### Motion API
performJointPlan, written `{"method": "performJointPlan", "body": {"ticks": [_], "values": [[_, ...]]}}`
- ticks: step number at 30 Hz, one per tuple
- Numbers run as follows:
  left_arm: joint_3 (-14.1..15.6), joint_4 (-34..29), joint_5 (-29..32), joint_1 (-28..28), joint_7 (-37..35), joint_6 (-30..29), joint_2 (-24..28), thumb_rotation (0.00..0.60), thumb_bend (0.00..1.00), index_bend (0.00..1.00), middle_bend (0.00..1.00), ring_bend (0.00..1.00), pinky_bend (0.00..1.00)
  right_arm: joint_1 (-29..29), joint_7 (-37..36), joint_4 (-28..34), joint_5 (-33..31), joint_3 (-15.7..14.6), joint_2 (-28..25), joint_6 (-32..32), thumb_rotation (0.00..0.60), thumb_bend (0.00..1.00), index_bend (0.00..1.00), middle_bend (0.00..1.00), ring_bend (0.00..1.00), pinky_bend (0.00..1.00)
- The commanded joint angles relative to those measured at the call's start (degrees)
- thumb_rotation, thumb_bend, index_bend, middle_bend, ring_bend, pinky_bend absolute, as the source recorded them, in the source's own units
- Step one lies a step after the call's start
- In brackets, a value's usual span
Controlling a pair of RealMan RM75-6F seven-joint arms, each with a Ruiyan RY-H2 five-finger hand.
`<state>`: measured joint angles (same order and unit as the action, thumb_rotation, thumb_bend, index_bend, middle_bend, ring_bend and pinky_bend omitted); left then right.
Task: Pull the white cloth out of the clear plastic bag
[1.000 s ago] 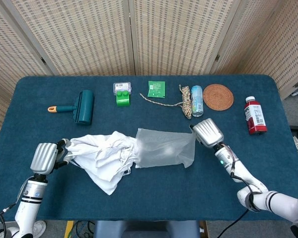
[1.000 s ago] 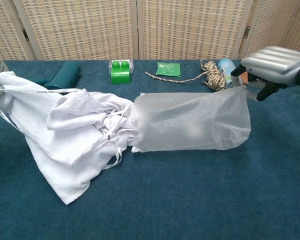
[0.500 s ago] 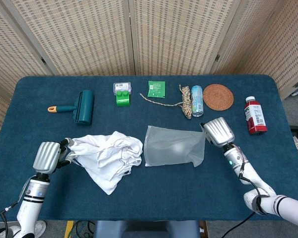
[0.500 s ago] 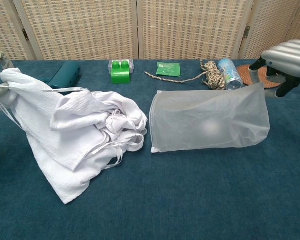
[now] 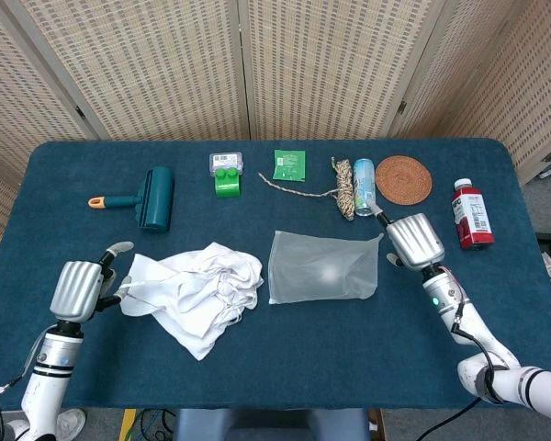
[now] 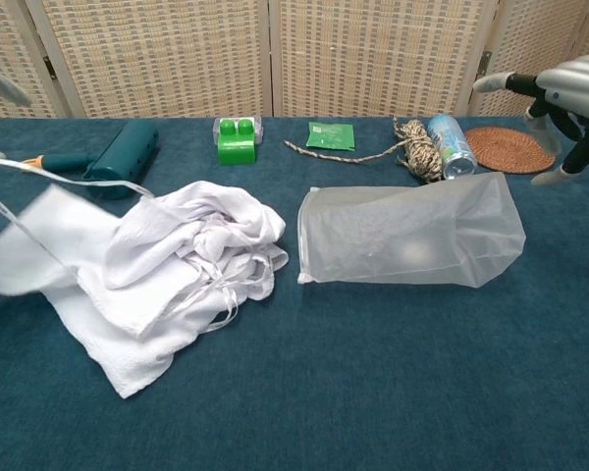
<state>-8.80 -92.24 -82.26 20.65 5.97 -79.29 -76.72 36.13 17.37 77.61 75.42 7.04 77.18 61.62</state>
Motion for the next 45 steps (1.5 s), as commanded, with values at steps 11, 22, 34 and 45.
{"method": "performJointPlan", "body": {"ticks": [11, 22, 34, 45], "values": [[0.56, -2.35, 0.38, -0.85, 4.26, 0.20, 4.89, 0.600, 0.01, 0.07, 0.11, 0.25, 0.48, -5.08, -4.12, 7.99, 5.17, -0.41, -5.99, 8.57, 0.600, 0.00, 0.00, 0.29, 0.30, 0.58], [3.45, -5.10, -1.23, -1.47, 4.38, 3.64, 13.42, 0.600, 0.00, 0.06, 0.10, 0.19, 0.39, -10.57, -4.95, 12.18, 5.65, -1.00, -10.48, 14.24, 0.600, 0.00, 0.00, 0.29, 0.30, 0.55], [3.49, -7.76, 4.20, -0.30, 26.51, 5.33, 12.26, 0.600, 0.00, 0.00, 0.09, 0.19, 0.37, -10.76, -6.10, 10.79, 6.59, -0.51, -9.14, 13.11, 0.600, 0.00, 0.00, 0.29, 0.30, 0.54], [1.91, -8.58, 7.57, 1.34, 21.64, 7.64, 8.25, 0.600, 0.00, 0.00, 0.10, 0.19, 0.38, -10.44, -7.38, 10.84, 7.78, 0.45, -8.50, 13.05, 0.600, 0.00, 0.01, 0.29, 0.30, 0.54]]}}
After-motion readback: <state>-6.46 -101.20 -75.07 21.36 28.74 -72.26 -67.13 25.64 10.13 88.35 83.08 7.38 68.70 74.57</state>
